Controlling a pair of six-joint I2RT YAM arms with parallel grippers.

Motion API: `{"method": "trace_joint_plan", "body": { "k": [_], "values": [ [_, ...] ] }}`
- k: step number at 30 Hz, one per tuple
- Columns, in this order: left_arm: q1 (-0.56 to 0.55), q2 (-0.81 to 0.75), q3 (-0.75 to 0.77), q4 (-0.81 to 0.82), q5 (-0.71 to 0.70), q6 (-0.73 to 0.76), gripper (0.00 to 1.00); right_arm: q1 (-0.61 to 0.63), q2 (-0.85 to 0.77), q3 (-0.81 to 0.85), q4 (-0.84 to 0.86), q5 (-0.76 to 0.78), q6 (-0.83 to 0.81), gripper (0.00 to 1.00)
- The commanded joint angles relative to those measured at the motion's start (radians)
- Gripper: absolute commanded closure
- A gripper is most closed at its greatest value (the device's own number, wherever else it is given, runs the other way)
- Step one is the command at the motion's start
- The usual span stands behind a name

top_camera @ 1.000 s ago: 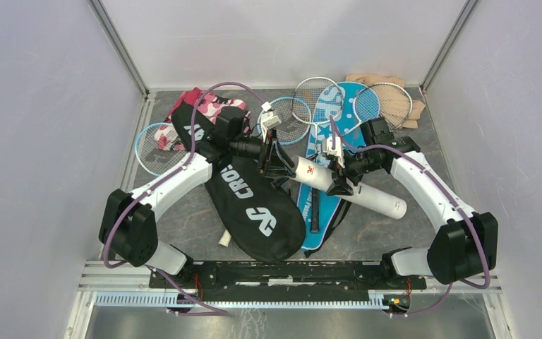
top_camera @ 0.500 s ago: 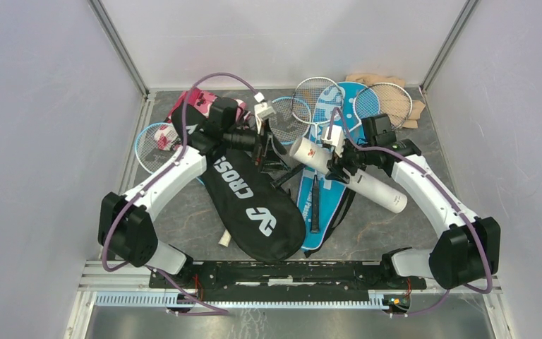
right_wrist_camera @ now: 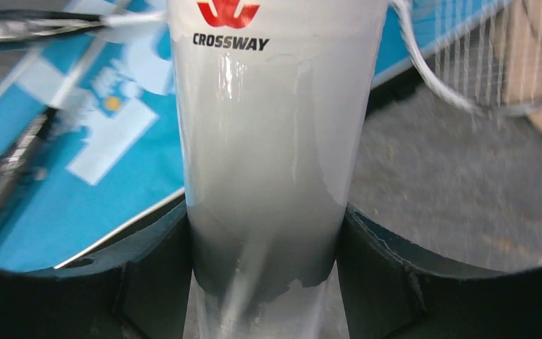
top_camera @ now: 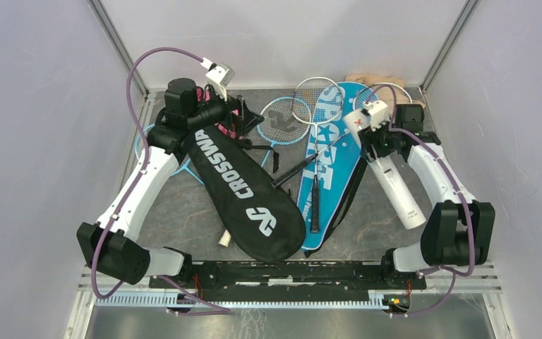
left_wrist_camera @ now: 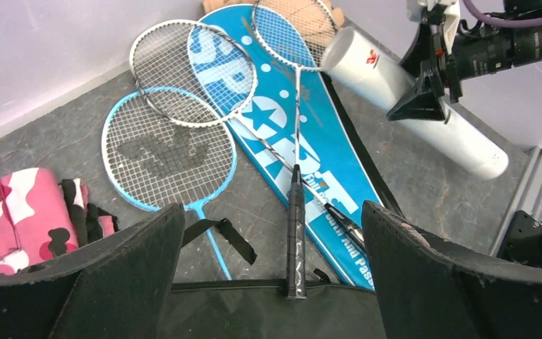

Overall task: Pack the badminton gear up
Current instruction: Place the shuttle tube at the center of the board.

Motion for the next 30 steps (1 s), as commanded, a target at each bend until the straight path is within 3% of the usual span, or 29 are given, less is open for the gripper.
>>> {"method": "trace_joint_plan", "body": {
  "k": [1, 7, 13, 22, 25, 30],
  "values": [
    [0.000, 0.012, -0.028, -0.006, -0.051, 0.045, 0.00, -0.099, 0.047, 0.038, 0.019, 0.107, 0.104, 0.90],
    [0.000, 0.055, -0.083, -0.026, -0.040, 0.049, 0.00, -0.271, 0.109, 0.020, 0.029, 0.064, 0.146, 0.90],
    [0.000, 0.069, -0.135, -0.010, -0.016, 0.072, 0.00, -0.432, 0.230, 0.046, 0.024, -0.104, 0.261, 0.89],
    [0.000, 0.059, -0.178, -0.081, -0.028, 0.221, 0.00, -0.500, 0.313, -0.048, 0.140, -0.145, 0.386, 0.84],
    [0.000, 0.048, -0.191, -0.096, -0.048, 0.251, 0.00, -0.502, 0.334, -0.072, 0.172, -0.151, 0.414, 0.80],
    [0.000, 0.029, -0.216, -0.113, -0.083, 0.312, 0.00, -0.501, 0.363, -0.078, 0.189, -0.149, 0.421, 0.61]
  ]
}}
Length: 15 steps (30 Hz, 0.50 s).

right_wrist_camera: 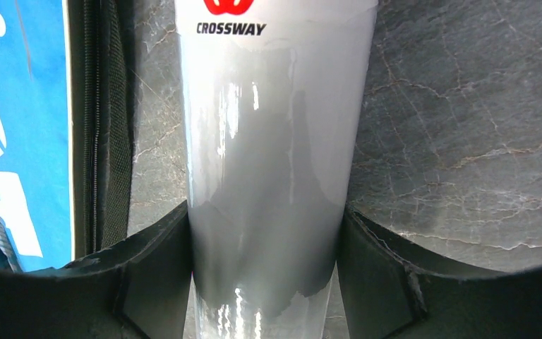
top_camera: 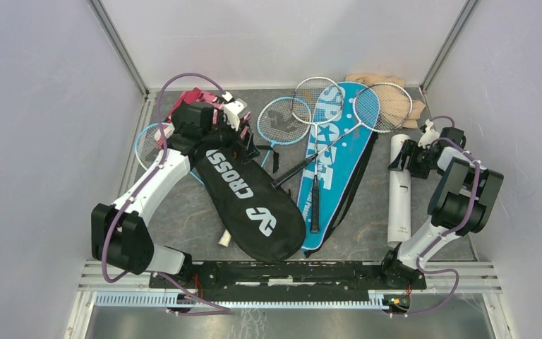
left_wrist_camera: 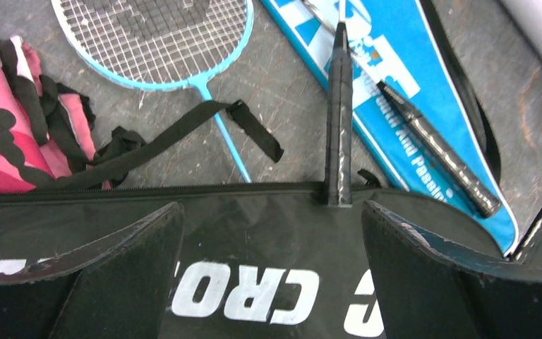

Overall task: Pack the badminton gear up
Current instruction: Place the shuttle tube at the center of the board.

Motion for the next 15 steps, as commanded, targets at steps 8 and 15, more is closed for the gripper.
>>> {"method": "trace_joint_plan", "body": {
  "k": [8, 15],
  "values": [
    [0.000, -0.060, 0.004, -0.079, -0.094, 0.226, 0.00, -0.002, -0.039, -0.003, 0.050, -0.018, 0.002, 0.16],
    [0.000, -0.065, 0.017, -0.105, -0.147, 0.287, 0.00, -0.001, -0.142, -0.004, 0.025, -0.020, -0.032, 0.02]
  ]
}}
